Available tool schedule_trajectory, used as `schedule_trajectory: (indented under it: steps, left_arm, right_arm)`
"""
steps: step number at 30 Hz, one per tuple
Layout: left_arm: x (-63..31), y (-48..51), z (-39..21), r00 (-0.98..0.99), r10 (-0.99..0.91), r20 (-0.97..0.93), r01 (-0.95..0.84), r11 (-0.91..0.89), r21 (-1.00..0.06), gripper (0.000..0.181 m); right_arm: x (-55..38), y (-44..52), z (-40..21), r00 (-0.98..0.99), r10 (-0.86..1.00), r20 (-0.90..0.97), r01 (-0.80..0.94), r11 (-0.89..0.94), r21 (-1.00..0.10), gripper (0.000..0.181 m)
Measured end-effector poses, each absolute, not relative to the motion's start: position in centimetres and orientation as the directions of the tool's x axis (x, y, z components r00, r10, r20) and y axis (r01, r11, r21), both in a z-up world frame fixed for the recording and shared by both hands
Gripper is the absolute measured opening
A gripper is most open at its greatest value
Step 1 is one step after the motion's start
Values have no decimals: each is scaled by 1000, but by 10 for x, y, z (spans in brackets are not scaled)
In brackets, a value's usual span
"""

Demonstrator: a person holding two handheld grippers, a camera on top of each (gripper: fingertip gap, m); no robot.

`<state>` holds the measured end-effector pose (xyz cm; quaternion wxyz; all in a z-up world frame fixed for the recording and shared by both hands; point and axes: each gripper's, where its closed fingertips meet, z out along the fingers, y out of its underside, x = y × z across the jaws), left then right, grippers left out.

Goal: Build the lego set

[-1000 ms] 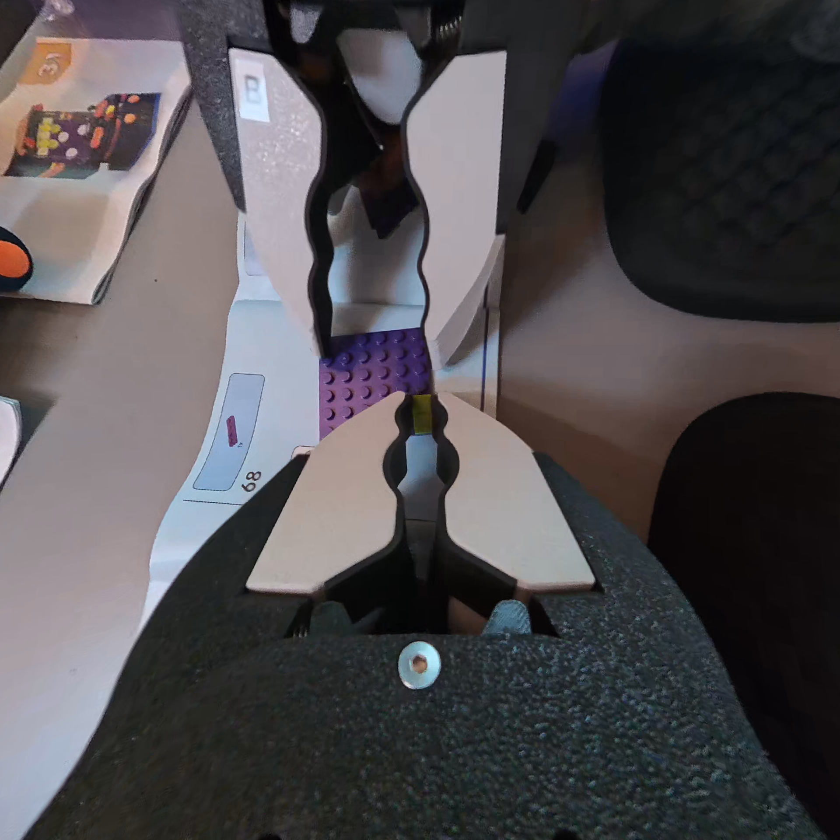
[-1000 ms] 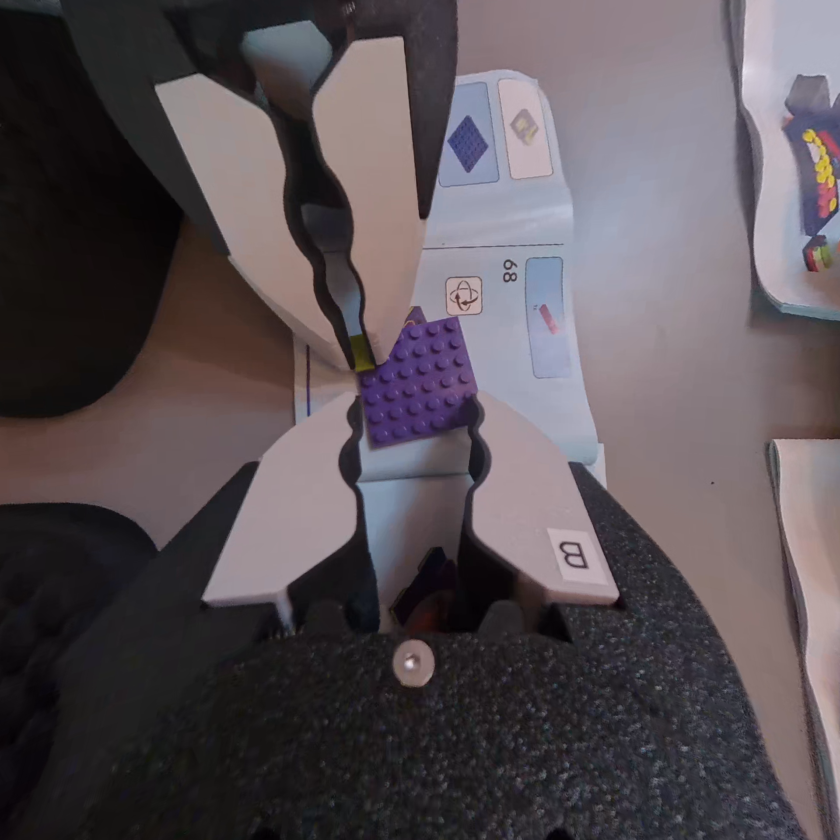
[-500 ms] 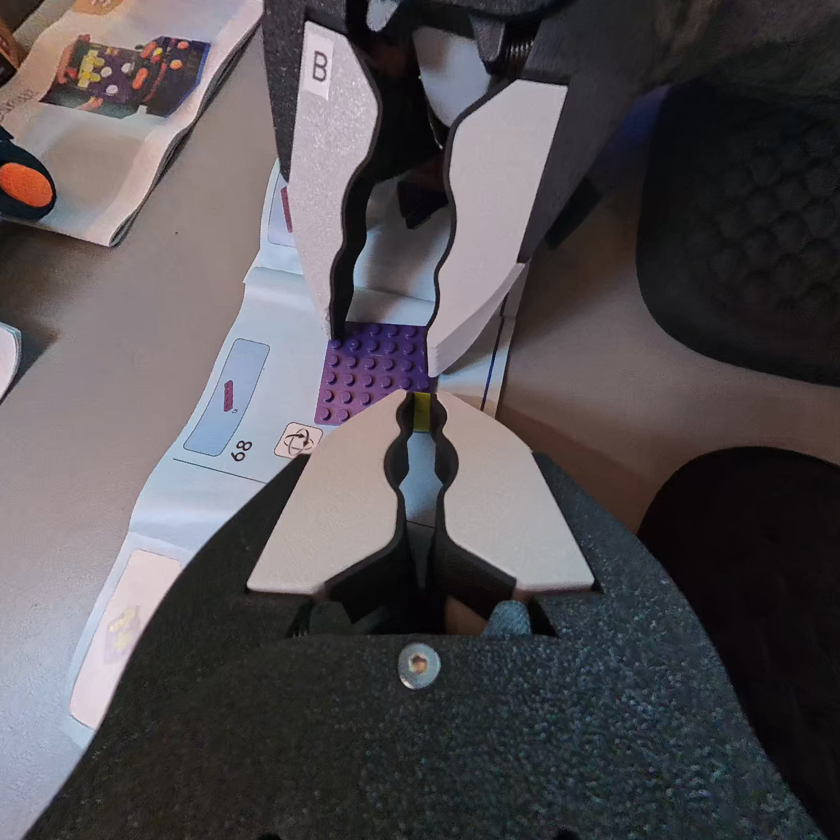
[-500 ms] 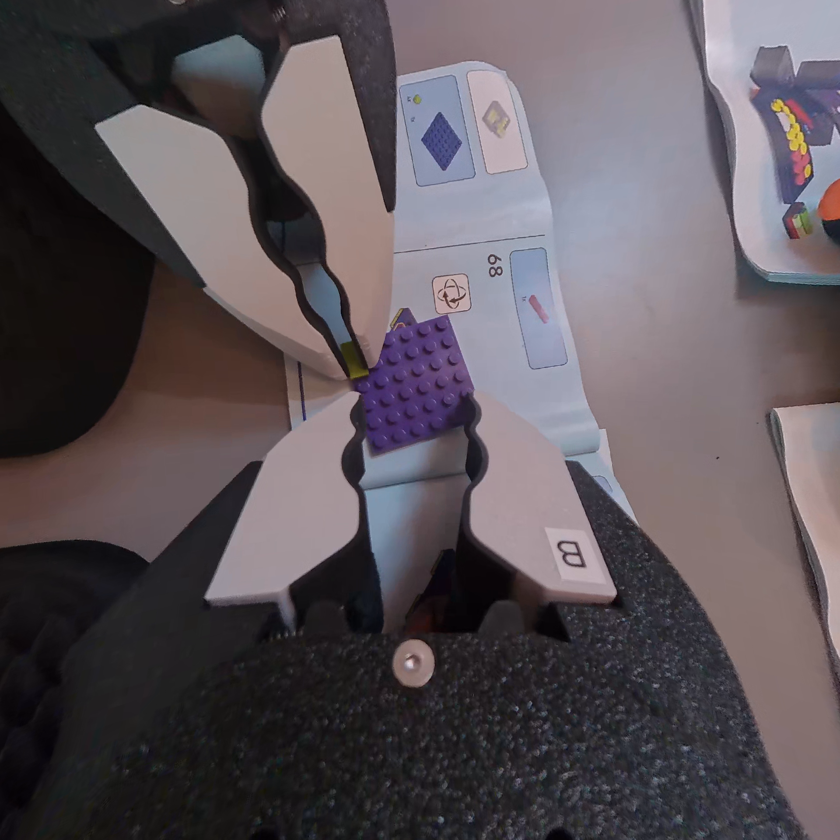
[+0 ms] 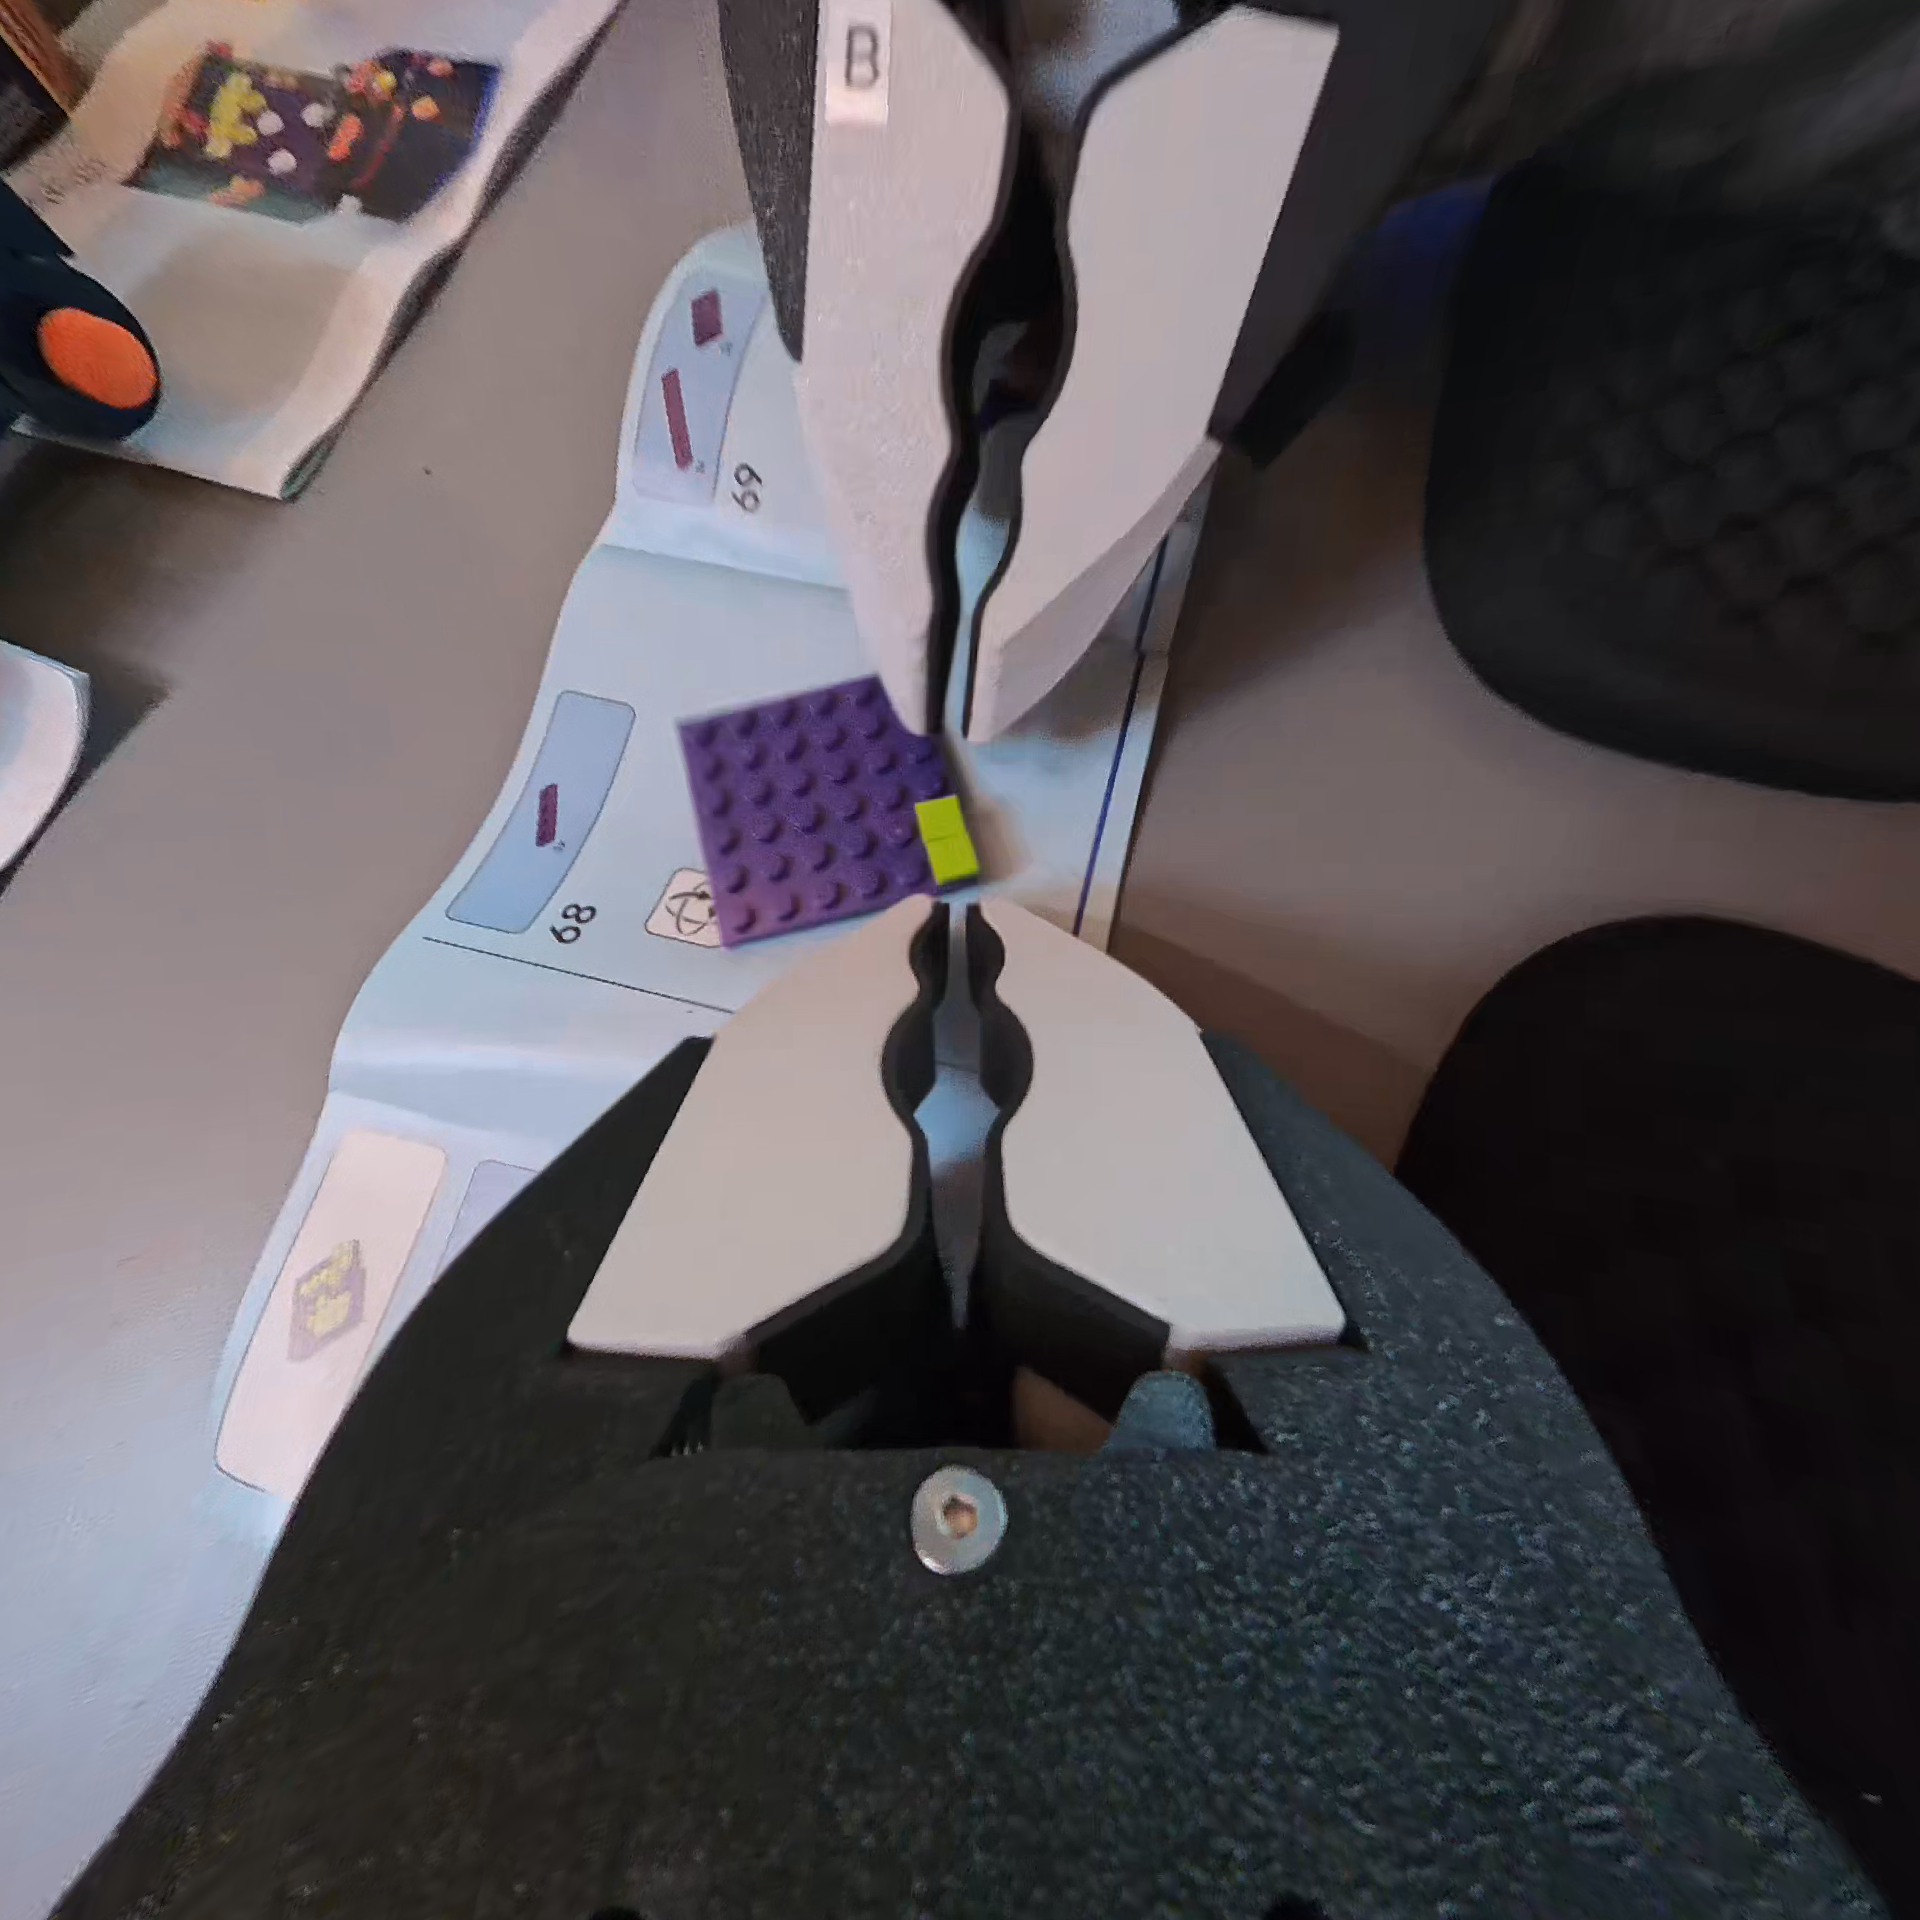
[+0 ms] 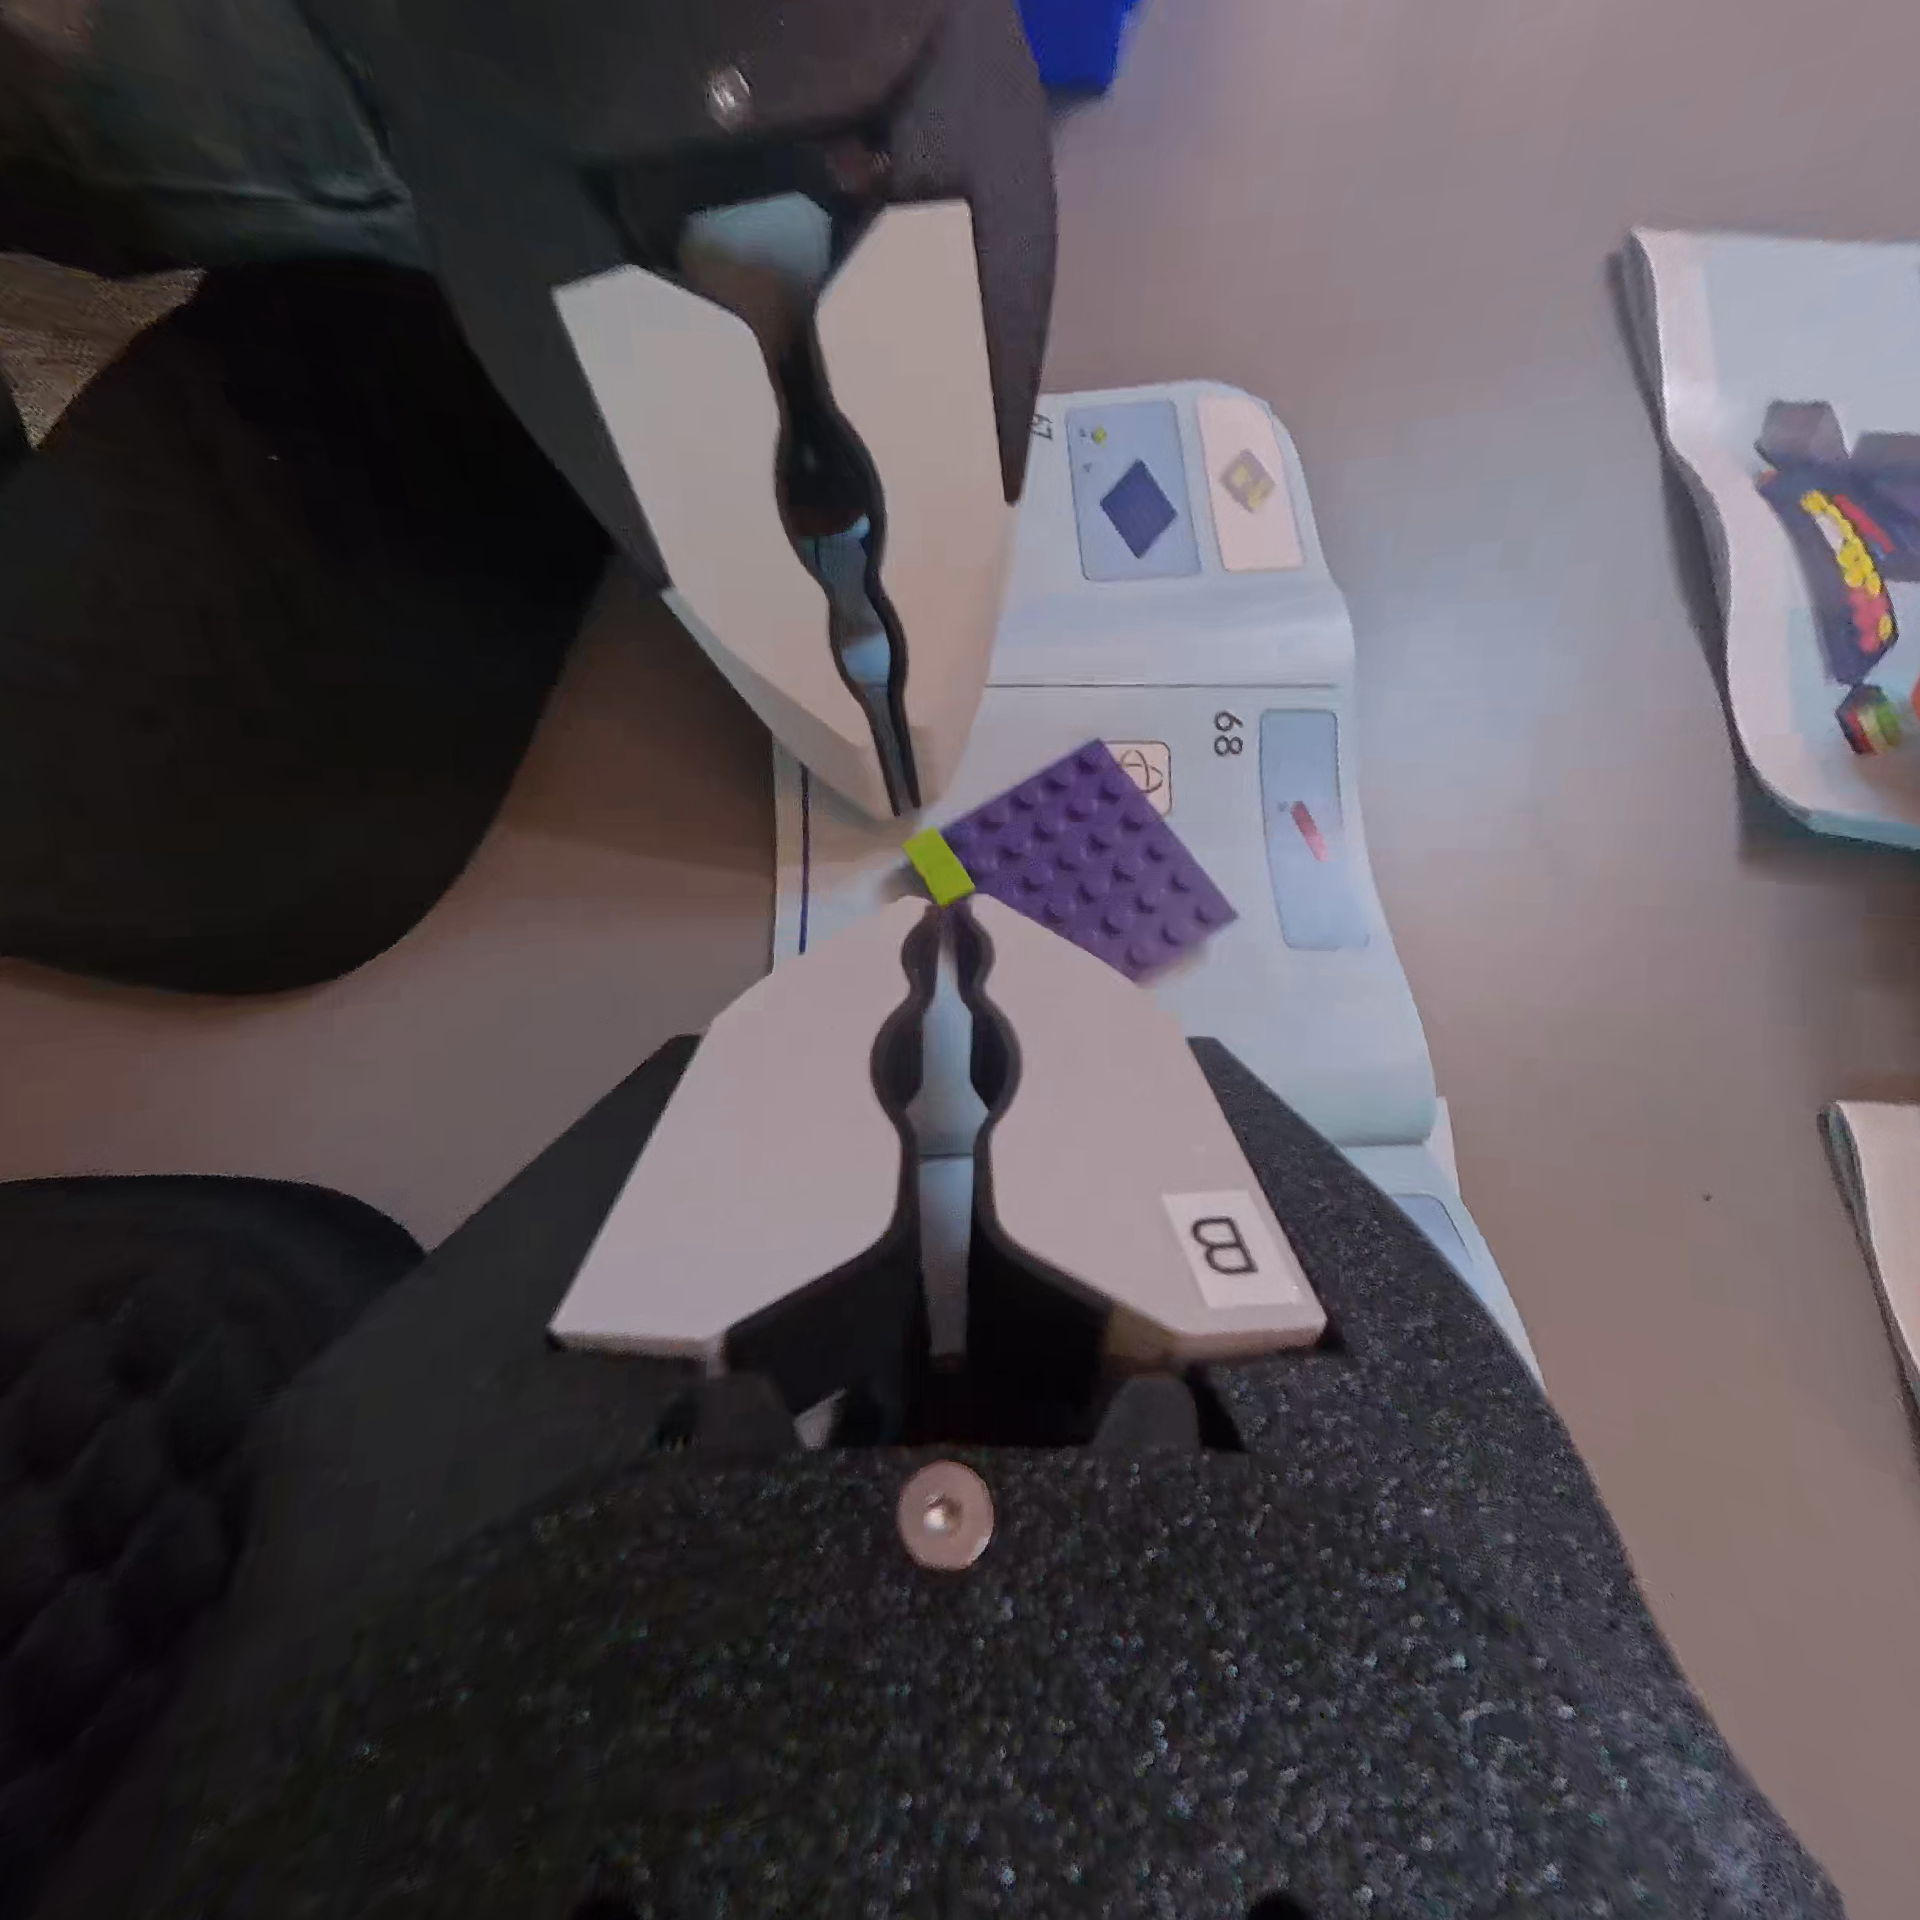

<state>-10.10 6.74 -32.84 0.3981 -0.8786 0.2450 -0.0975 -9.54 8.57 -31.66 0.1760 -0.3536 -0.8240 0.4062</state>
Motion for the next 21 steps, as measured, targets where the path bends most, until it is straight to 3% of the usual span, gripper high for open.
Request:
schedule_trajectory:
  steps: [21]
  left_arm:
    - [-104, 74, -334, 824, -567, 5, -380, -559, -737, 0]
  right_arm:
    - [-103, 83, -331, -730, 681, 58, 445, 539, -715, 0]
